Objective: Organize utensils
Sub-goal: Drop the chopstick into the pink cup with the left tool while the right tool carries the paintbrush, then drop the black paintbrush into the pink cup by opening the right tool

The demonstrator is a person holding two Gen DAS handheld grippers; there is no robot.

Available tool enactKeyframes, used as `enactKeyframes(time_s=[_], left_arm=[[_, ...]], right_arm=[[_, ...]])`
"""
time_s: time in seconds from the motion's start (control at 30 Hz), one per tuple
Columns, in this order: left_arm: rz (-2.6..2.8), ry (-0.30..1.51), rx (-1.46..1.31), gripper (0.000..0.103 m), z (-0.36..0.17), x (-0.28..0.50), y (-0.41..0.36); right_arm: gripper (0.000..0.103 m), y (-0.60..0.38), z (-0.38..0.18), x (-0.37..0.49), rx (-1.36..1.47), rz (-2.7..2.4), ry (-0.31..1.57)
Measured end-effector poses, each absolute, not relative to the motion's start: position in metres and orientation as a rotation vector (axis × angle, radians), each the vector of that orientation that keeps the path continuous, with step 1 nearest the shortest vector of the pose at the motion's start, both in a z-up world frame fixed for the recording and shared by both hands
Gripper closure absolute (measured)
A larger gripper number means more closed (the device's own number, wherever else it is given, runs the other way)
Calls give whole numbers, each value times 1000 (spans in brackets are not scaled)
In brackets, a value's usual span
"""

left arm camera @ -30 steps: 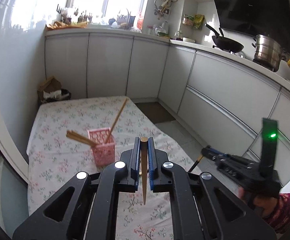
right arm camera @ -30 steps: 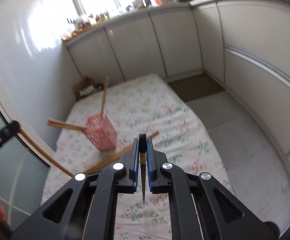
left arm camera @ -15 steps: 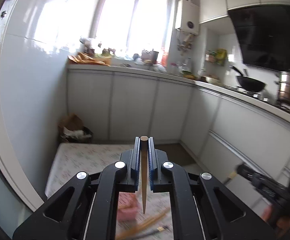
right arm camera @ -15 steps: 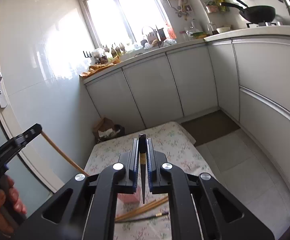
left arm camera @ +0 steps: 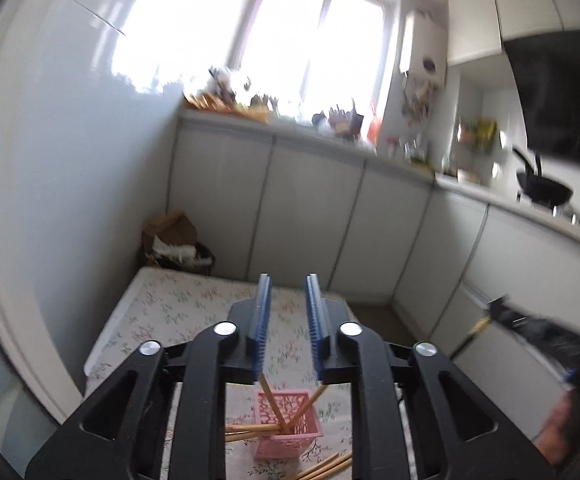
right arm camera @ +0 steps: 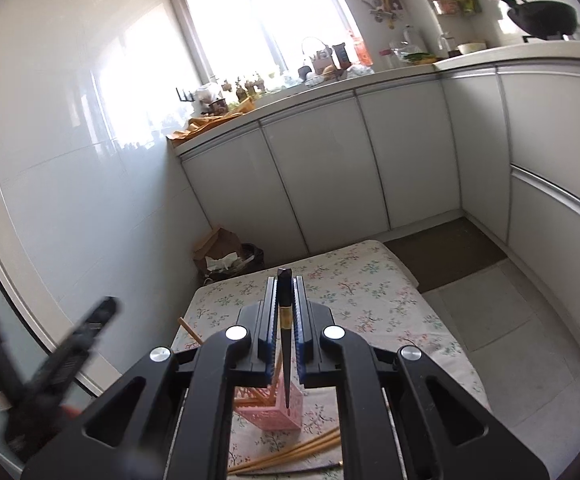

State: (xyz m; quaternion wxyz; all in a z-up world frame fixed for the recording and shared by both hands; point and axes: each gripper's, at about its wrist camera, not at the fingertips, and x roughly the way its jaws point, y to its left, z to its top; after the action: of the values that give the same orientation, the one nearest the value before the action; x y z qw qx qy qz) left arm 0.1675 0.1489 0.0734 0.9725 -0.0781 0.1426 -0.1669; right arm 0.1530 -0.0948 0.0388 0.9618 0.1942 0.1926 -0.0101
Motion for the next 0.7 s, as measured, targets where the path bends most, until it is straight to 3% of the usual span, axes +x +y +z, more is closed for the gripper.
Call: enactKeyframes(time_s=[0.13,0.5,0.57,0.6,0.7], left_arm=[[-301,229,-199,71,86,144,174],[-293,259,-260,68,89,152,208],[-286,254,-259,64,90,150,209],[-282,253,-252,60,90,149,209],[-268,260,-232,57,90,148,206]], right_arm=[[96,-76,34,168,378,-5,382],[95,-38,2,202,304,-13,451],[89,-33,-3,206,286,-12,475],[81,-32,-4,207,282,-10,486],[71,-32,1,199,281,-27,472]])
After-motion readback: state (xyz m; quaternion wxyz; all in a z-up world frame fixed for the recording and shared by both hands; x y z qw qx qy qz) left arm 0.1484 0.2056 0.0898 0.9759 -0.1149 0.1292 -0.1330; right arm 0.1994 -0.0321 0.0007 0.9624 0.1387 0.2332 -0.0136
